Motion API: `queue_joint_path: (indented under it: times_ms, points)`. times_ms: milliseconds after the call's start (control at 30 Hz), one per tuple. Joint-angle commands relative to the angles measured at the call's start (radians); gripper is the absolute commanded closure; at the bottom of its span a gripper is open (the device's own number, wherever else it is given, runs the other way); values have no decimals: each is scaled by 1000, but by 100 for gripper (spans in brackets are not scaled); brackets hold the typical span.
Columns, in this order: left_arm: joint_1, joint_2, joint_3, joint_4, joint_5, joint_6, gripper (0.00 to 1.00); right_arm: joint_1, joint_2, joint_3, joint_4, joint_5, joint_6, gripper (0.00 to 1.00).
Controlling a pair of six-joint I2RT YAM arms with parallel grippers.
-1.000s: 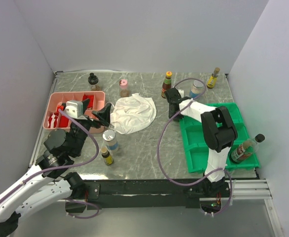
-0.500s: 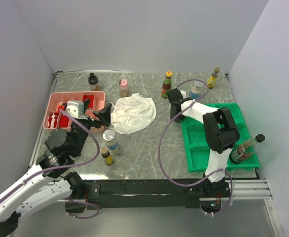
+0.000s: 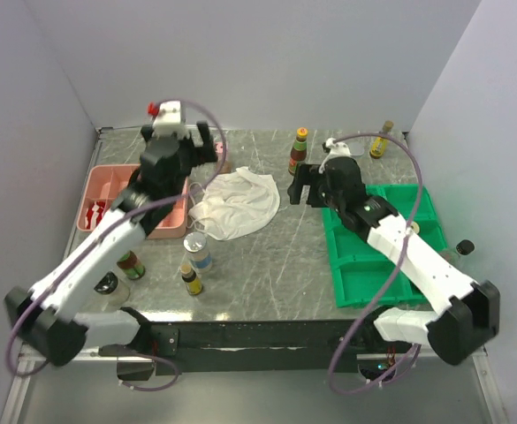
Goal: Organize the condiment bottles
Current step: Pick up the bottle from the corner of the board.
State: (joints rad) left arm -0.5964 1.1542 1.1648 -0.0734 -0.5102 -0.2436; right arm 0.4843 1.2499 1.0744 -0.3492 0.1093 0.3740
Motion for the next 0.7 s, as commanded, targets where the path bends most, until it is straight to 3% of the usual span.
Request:
queue_joint_path:
  times_ms: [0, 233, 333, 500, 667]
  points:
    - [101, 221, 232, -132, 153, -79, 1, 46, -119, -68, 10, -28, 35, 0]
    - [187, 703, 631, -298, 300, -89, 11, 73, -365, -188, 72, -53, 91, 0]
    - [196, 839, 754, -354, 323, -65, 12, 73, -452, -205, 58, -23, 80, 0]
    - [201, 961, 840, -379, 312, -42, 15, 73, -506, -214, 27, 41, 54, 0]
    - [211, 1009, 811, -321, 272, -36, 15, 73, -521, -225, 33, 30, 49, 0]
